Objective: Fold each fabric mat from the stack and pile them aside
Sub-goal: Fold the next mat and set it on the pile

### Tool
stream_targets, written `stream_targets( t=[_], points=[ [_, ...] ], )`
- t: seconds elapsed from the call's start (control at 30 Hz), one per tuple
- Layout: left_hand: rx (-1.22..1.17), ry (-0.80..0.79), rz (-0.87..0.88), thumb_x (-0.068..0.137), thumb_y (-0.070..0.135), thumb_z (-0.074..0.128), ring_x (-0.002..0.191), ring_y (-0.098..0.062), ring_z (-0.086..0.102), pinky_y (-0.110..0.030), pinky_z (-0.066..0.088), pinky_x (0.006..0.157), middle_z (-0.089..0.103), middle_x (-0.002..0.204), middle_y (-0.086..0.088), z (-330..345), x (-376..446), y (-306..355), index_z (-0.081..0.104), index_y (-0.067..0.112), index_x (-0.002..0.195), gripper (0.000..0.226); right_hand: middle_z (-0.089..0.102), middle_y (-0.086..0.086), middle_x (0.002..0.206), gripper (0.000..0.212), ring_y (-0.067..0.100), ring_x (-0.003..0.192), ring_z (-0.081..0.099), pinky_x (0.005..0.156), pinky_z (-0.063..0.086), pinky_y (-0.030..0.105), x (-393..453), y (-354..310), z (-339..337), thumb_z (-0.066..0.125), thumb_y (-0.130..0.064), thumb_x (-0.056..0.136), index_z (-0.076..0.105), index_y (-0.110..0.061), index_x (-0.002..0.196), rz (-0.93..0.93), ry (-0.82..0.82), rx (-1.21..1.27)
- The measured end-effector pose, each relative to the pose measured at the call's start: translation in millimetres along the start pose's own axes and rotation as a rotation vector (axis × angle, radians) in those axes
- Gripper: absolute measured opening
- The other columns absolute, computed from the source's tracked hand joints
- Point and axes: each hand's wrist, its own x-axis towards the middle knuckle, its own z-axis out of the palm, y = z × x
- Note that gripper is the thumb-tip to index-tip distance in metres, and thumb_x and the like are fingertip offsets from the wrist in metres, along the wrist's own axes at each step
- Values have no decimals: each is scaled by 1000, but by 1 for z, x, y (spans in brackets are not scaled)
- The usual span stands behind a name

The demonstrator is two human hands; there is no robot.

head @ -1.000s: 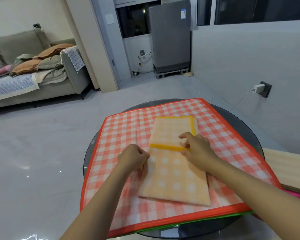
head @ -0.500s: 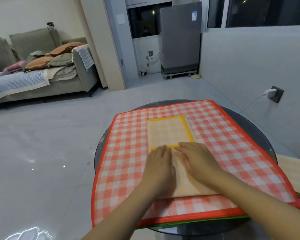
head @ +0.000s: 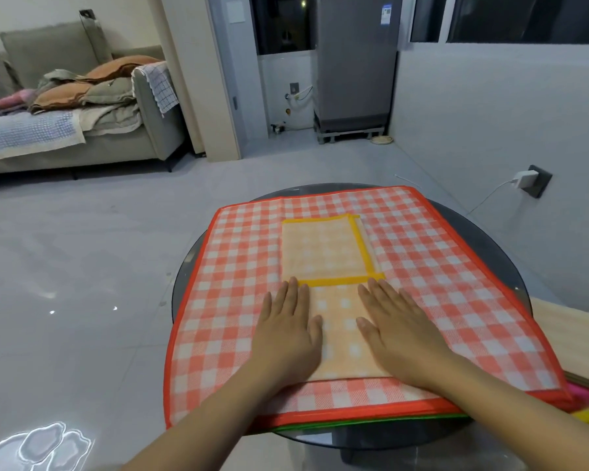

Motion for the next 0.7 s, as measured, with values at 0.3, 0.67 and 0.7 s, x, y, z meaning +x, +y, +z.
stream_targets(
  t=[0.3, 0.67, 0.7],
  points=[
    [40, 49, -18, 100, 42, 14, 147, -19, 5, -44, -3, 119, 10, 159, -4, -17, -3, -1, 18, 12, 150, 58, -10, -1, 158, 55, 12, 144, -14, 116, -11, 33, -2, 11, -11, 11, -40, 101, -1, -17, 150, 5, 57, 0],
    [-479, 253, -158, 97, 22, 45, 72, -11, 50, -24, 40, 70, 50, 122, -7, -39, 53, 4, 55, 10, 120, 28, 51, 0, 111, 36, 8, 85, 51, 72, 40, 14, 53, 9, -34, 57, -18, 92, 55, -12, 127, 91, 313, 634],
    [-488, 246, -197, 97, 22, 45, 71, -11, 49, -24, 40, 70, 49, 124, -8, -38, 58, 2, 54, 9, 122, 29, 52, 3, 115, 36, 12, 87, 53, 76, 44, 21, 58, 10, -33, 59, -18, 91, 55, -10, 126, 139, 311, 663]
  ],
)
